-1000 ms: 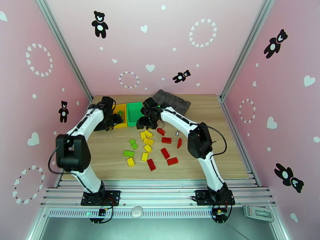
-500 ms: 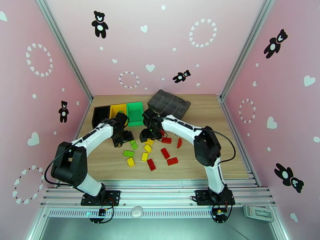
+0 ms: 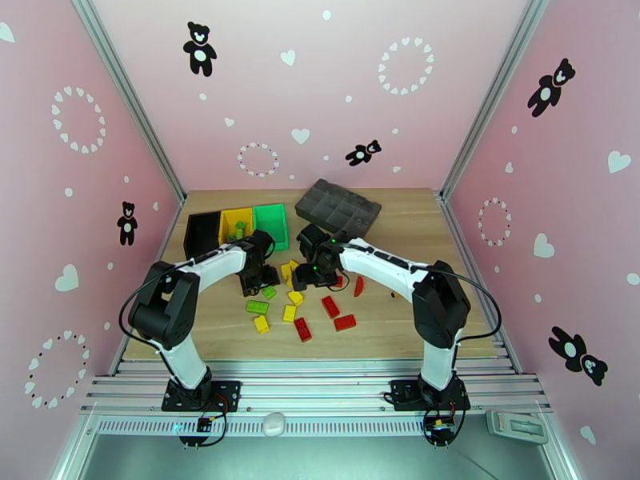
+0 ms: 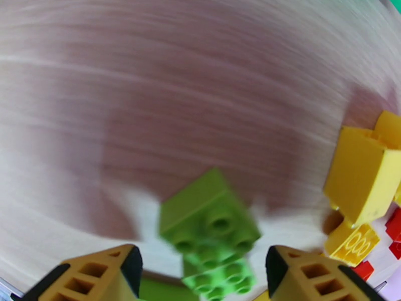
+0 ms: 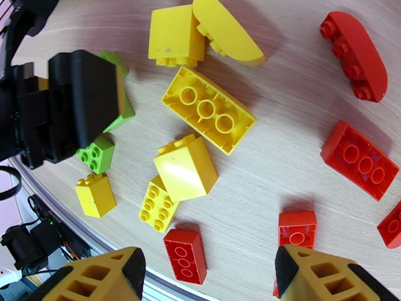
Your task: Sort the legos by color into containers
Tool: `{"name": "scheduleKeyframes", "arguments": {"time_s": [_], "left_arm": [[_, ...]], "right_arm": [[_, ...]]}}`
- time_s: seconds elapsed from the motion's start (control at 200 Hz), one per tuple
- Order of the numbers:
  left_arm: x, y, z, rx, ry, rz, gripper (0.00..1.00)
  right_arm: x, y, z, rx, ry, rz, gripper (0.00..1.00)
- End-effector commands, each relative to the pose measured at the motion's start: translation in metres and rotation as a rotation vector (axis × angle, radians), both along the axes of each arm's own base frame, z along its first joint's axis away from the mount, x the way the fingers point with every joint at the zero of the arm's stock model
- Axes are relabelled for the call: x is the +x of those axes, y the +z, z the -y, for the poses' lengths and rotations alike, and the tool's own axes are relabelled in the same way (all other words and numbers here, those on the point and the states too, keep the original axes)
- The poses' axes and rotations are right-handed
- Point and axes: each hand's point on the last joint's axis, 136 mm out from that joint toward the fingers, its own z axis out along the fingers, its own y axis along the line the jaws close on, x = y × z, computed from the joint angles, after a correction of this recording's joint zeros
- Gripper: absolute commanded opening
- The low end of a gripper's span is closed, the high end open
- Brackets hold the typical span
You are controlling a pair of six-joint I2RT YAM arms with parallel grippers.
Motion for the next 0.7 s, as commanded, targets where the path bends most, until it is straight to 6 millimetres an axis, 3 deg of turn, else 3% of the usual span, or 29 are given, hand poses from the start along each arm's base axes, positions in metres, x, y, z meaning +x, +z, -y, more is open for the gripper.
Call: {"name": "scheduleKeyframes", "arguments": {"time_s": [0.0,0.4,0.696], "left_arm": [[0.011,-0.002,0.009,-0.019,0.010,0.011,0.69],[0.048,0.003,0.018,0.021,-0.029,0.028,0.67],[0.035,-0.004,0.010,0.066,-0.080,-0.002,0.62]], "right_arm": [[0.000,0.015,0.005,0.016,-0.018,0.035,0.73],[0.001,0.014,0.008,0.010,-0.027,0.033,0.73],[0.006,0.013,0.009,0.020,-0.038,0.030,0.73]]}}
